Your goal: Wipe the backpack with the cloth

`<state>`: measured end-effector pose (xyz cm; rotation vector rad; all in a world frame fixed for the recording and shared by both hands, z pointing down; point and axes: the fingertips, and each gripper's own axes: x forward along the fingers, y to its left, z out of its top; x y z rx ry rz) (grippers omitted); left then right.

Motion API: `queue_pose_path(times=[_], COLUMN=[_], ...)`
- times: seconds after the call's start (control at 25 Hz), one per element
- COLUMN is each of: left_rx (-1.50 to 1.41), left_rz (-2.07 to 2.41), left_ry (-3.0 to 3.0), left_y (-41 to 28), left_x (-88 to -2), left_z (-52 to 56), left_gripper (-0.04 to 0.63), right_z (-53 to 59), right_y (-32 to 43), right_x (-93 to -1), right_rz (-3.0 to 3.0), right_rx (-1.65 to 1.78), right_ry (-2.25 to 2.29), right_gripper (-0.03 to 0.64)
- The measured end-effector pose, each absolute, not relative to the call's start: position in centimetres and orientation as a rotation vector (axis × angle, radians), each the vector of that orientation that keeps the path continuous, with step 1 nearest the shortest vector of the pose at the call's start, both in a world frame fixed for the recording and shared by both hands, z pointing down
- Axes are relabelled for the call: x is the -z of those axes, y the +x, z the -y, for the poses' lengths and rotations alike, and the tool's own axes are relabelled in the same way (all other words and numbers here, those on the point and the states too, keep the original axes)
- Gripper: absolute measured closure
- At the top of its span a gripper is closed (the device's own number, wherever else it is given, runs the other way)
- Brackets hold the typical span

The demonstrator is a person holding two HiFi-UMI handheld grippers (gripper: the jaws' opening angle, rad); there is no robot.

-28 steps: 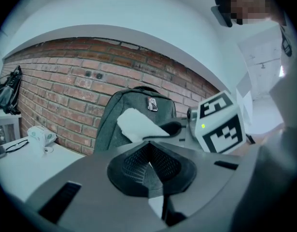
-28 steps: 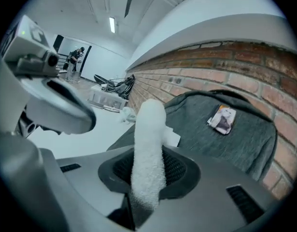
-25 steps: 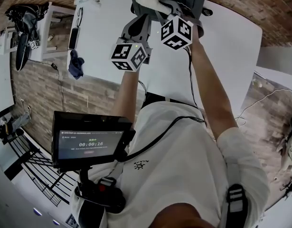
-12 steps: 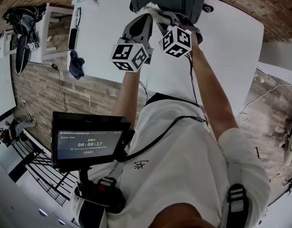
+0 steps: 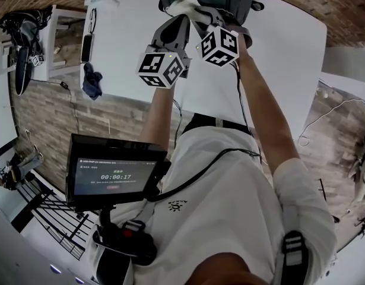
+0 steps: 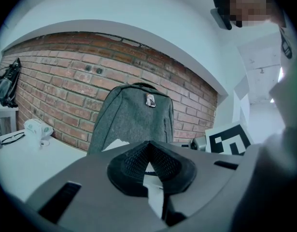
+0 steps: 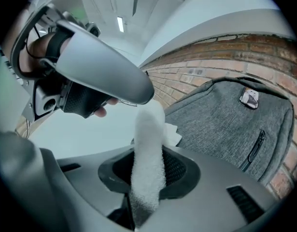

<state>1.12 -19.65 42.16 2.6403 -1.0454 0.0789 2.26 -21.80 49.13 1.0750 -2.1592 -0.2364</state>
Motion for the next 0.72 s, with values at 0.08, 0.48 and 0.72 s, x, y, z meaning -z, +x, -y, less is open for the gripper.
queue_pose_path(times=[0.08, 0.48, 0.72], left_rx=[-0.084, -0.096, -0.068], left_rz=[1.071, 1.28, 1.326], left_ry=[2.634, 2.563, 2.542], left_y=[1.6, 3.3, 4.7], left_x=[-42.2, -41.6, -40.9], left_z=[19.4, 18.8, 18.5], left_gripper=[0.594, 0.595, 0.595], right_z=[21.7, 22.9, 24.6], right_y=[2.4, 4.4, 6.1], right_x=[-49.1, -43.0, -37.6], right_rz=[2.173, 2.289, 2.284], right_rx=[0.244, 0.386, 0.547], right_ry=[1.056, 1.045, 1.126], right_gripper=[0.518, 0.518, 0.518])
